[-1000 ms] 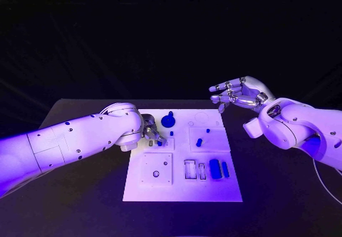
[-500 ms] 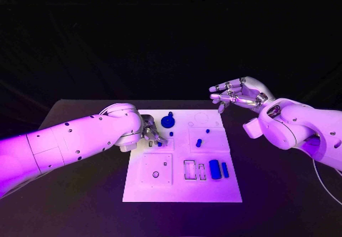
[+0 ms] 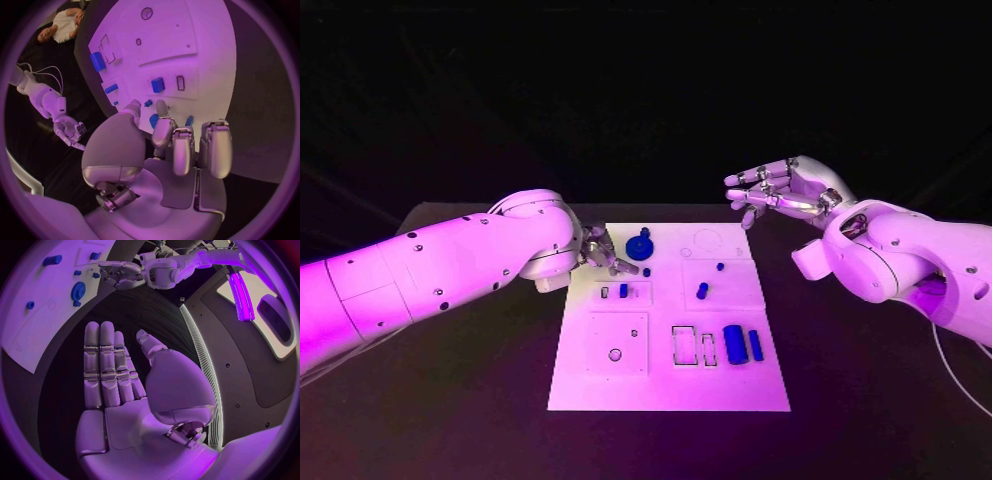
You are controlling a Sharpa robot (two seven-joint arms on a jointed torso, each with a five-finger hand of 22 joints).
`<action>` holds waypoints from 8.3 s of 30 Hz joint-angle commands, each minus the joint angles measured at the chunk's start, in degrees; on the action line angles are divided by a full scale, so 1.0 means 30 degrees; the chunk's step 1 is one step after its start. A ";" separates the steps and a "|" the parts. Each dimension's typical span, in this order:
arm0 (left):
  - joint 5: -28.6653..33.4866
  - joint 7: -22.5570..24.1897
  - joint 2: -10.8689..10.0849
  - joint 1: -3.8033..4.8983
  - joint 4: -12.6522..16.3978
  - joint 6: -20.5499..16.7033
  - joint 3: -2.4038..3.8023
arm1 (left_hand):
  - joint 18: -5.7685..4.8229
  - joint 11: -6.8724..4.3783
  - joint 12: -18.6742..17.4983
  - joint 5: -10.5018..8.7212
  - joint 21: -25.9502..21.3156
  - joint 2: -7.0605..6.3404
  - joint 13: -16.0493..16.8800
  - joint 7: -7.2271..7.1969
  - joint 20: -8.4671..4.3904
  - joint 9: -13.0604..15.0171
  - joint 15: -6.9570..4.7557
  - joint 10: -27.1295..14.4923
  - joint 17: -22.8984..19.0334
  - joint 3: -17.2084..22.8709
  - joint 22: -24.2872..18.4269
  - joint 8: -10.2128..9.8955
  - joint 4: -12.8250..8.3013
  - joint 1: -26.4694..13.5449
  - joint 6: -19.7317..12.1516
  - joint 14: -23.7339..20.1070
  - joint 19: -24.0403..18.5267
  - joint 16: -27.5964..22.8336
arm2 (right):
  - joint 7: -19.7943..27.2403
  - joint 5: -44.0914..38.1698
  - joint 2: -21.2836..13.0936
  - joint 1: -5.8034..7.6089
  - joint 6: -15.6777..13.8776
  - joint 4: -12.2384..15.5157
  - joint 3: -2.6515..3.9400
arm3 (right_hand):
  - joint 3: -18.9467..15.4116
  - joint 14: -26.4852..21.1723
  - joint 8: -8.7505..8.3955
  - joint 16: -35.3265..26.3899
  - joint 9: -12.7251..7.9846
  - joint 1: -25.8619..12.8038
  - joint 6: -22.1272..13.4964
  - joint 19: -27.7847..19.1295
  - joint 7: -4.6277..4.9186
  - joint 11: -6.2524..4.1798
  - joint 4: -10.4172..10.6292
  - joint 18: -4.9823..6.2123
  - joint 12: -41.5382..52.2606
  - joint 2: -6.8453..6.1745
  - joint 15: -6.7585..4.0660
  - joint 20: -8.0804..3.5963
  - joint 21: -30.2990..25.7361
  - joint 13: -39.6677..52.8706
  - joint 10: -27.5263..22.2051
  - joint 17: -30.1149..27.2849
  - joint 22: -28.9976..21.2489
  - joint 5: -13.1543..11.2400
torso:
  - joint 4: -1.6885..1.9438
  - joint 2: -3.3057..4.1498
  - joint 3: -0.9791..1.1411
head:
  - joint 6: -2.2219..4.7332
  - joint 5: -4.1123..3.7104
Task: Assemble the parts on the task board
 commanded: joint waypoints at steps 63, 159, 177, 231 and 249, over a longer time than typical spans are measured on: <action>0.0339 0.0474 0.3444 0.1264 -0.7862 0.4719 -0.0677 | -0.0075 0.0370 -0.0603 0.0034 -0.0254 0.1689 -0.0593 0.0424 0.0329 -0.1358 0.0363 -0.0676 0.5031 -0.1800 0.3416 -0.1269 -0.0067 0.1739 -0.0184 0.2009 0.1237 0.0046 | 0.0093 0.0382 0.0354 -0.0030 0.0246 -0.0366 -0.0030 | -0.0303 -0.0181 -0.0021 -0.0089 -0.0005 0.0221 -0.0206 0.0095 0.0026 0.0022 0.0100 0.0115 -0.0095 0.0190 0.0000 0.0068 -0.0284 0.0007 -0.0260 0.0093 -0.0167 0.0682 | -0.0003 0.0041 -0.0010 | -0.0040 0.0188; 0.0538 0.1521 -0.0766 -0.0630 -0.0590 0.1380 -0.1140 | -0.0101 0.0069 -0.0495 0.0187 -0.0271 -0.0157 -0.0526 0.0130 0.0092 -0.0909 0.0172 -0.0145 0.5031 1.1342 0.3602 -0.0154 -0.3912 0.3348 -0.0386 0.2009 0.1332 0.0046 | -0.0059 0.0366 0.0138 -0.0045 0.0520 -0.0308 -0.0109 | -0.0355 -0.0227 -0.0001 -0.0136 0.0001 0.0476 -0.0211 0.0135 0.0031 0.0023 0.0043 0.0116 -0.0109 0.0220 0.0001 0.0065 -0.0389 -0.0011 -0.0329 0.0121 -0.0234 0.0774 | 0.0145 -0.0163 0.0038 | -0.0659 0.0338; 0.0375 0.1423 -0.0950 -0.0637 -0.0620 0.1805 -0.1140 | -0.0108 0.0063 -0.0490 0.0196 -0.0254 -0.0216 -0.0516 0.0116 0.0101 -0.0939 0.0178 -0.0123 0.5031 1.1434 0.3625 -0.0167 -0.4006 0.3357 -0.0319 0.2009 0.1340 0.0046 | -0.0019 0.0366 0.0179 -0.0046 0.0538 -0.0367 -0.0109 | -0.0355 -0.0227 -0.0001 -0.0136 0.0001 0.0476 -0.0211 0.0135 0.0031 0.0023 0.0043 0.0116 -0.0109 0.0220 0.0001 0.0065 -0.0389 -0.0011 -0.0329 0.0121 -0.0234 0.0774 | 0.0142 -0.0174 0.0025 | -0.0810 0.0406; -0.0266 0.0376 -0.0149 -0.0626 -0.1050 0.1923 -0.1131 | -0.0216 -0.0118 -0.0575 0.0115 0.0054 -0.0746 -0.0514 -0.0183 0.0025 -0.1377 0.0048 0.0152 0.5031 0.4886 0.4048 -0.0397 -0.0516 -0.0364 0.1188 0.2009 0.1516 0.0046 | 0.0060 0.0335 0.0107 -0.0047 0.0442 -0.0185 -0.0109 | -0.0601 -0.0325 -0.0004 -0.0213 -0.0002 0.0302 -0.0256 0.0139 0.0085 0.0098 0.0310 0.0095 -0.0119 0.0297 0.0070 0.0108 -0.0560 -0.0033 -0.0424 0.0153 -0.0336 0.0807 | 0.0133 -0.0174 0.0025 | -0.0780 0.0326; 0.1646 0.1302 -0.1152 0.0033 -0.0151 -0.1878 -0.0789 | 0.0203 0.0309 -0.3095 0.0192 -0.1477 0.0321 -0.2931 0.0369 0.0153 -0.1650 0.0237 -0.1646 0.5031 -0.0701 0.2746 -0.0726 0.0051 -0.0183 -0.0557 0.2009 0.0868 0.0046 | 0.0080 0.0353 0.0128 -0.0047 0.0568 -0.0258 -0.0109 | -0.0685 -0.0347 -0.0009 -0.0228 -0.0004 0.0247 -0.0278 0.0134 0.0095 0.0112 0.0379 0.0095 -0.0116 0.0291 0.0085 0.0122 -0.0605 -0.0033 -0.0445 0.0161 -0.0362 0.0815 | 0.0136 -0.0153 0.0027 | -0.0816 0.0227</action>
